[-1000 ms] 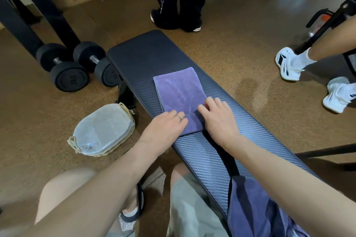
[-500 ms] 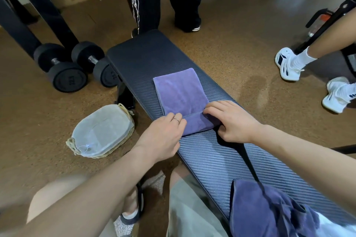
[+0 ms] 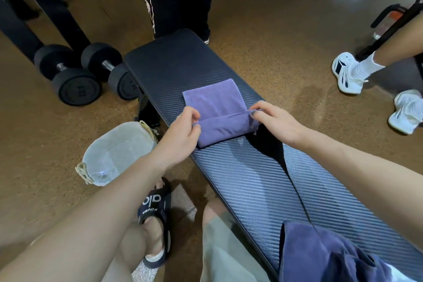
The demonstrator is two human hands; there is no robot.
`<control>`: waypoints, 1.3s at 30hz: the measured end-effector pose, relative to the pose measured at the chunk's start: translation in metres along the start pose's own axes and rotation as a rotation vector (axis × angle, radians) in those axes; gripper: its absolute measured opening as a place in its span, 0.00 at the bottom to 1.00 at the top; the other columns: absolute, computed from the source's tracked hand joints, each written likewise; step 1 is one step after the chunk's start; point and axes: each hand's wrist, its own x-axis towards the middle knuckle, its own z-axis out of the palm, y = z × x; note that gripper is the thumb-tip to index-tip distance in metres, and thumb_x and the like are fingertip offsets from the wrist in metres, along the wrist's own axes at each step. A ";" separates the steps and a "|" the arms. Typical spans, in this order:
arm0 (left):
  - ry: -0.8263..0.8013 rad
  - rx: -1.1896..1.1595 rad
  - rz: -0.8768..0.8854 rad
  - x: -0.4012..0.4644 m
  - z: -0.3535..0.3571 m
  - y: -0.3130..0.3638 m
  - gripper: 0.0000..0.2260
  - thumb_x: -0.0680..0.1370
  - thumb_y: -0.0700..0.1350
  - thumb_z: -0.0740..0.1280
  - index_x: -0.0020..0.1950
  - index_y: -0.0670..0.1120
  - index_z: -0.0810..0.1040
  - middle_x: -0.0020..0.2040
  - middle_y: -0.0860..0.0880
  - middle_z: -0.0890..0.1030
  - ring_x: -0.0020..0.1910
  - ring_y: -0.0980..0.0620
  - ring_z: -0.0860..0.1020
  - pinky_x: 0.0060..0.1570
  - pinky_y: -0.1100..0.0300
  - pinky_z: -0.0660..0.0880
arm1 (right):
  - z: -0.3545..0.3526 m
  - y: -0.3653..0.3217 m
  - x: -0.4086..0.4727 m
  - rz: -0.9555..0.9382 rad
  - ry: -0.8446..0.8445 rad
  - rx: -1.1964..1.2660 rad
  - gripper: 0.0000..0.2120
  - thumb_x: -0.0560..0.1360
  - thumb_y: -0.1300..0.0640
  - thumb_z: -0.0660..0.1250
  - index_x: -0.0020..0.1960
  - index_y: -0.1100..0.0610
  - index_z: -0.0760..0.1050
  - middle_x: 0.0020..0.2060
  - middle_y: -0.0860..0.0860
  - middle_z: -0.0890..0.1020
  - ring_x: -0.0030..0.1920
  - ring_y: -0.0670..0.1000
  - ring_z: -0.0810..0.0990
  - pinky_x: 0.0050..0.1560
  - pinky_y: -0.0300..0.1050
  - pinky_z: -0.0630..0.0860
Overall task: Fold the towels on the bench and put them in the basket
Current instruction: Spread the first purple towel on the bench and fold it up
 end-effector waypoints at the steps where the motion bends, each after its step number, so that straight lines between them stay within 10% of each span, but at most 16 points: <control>1: 0.014 -0.024 -0.015 0.002 0.001 -0.002 0.05 0.84 0.42 0.59 0.59 0.48 0.69 0.55 0.50 0.75 0.54 0.52 0.73 0.53 0.59 0.67 | 0.001 0.001 0.002 0.001 0.007 -0.014 0.09 0.80 0.43 0.62 0.49 0.46 0.76 0.39 0.43 0.82 0.44 0.45 0.78 0.49 0.43 0.72; 14: 0.186 0.030 -0.038 0.014 0.015 -0.004 0.02 0.81 0.41 0.61 0.50 0.48 0.70 0.44 0.50 0.75 0.44 0.49 0.74 0.49 0.45 0.74 | 0.033 0.005 0.024 -0.026 0.318 -0.292 0.14 0.80 0.43 0.63 0.48 0.54 0.70 0.31 0.48 0.77 0.38 0.58 0.77 0.40 0.50 0.72; 21: 0.217 0.582 0.014 0.010 0.015 0.005 0.04 0.81 0.45 0.62 0.54 0.48 0.68 0.49 0.47 0.68 0.33 0.43 0.72 0.31 0.51 0.71 | 0.039 0.010 0.022 -0.221 0.424 -0.445 0.13 0.81 0.48 0.62 0.53 0.58 0.66 0.47 0.55 0.72 0.38 0.62 0.73 0.39 0.54 0.70; 24: 0.214 0.785 0.301 0.015 0.012 0.006 0.10 0.72 0.35 0.69 0.47 0.46 0.72 0.44 0.45 0.72 0.35 0.43 0.69 0.34 0.52 0.64 | 0.039 0.011 0.025 -0.437 0.482 -0.653 0.09 0.80 0.54 0.64 0.48 0.60 0.71 0.44 0.57 0.71 0.37 0.60 0.71 0.36 0.53 0.69; 33: 0.044 0.763 0.459 -0.001 0.015 0.009 0.14 0.74 0.55 0.64 0.49 0.46 0.71 0.48 0.48 0.73 0.49 0.47 0.72 0.48 0.52 0.73 | 0.012 0.006 0.015 -0.720 0.252 -0.827 0.14 0.77 0.50 0.61 0.54 0.59 0.77 0.54 0.52 0.79 0.55 0.57 0.76 0.60 0.52 0.70; 39: 0.039 0.765 0.416 0.005 0.012 0.010 0.11 0.67 0.43 0.65 0.47 0.46 0.69 0.47 0.46 0.73 0.47 0.44 0.74 0.44 0.51 0.76 | 0.007 0.011 0.010 -0.653 0.119 -0.889 0.28 0.70 0.46 0.66 0.65 0.60 0.73 0.63 0.53 0.75 0.62 0.56 0.74 0.69 0.52 0.66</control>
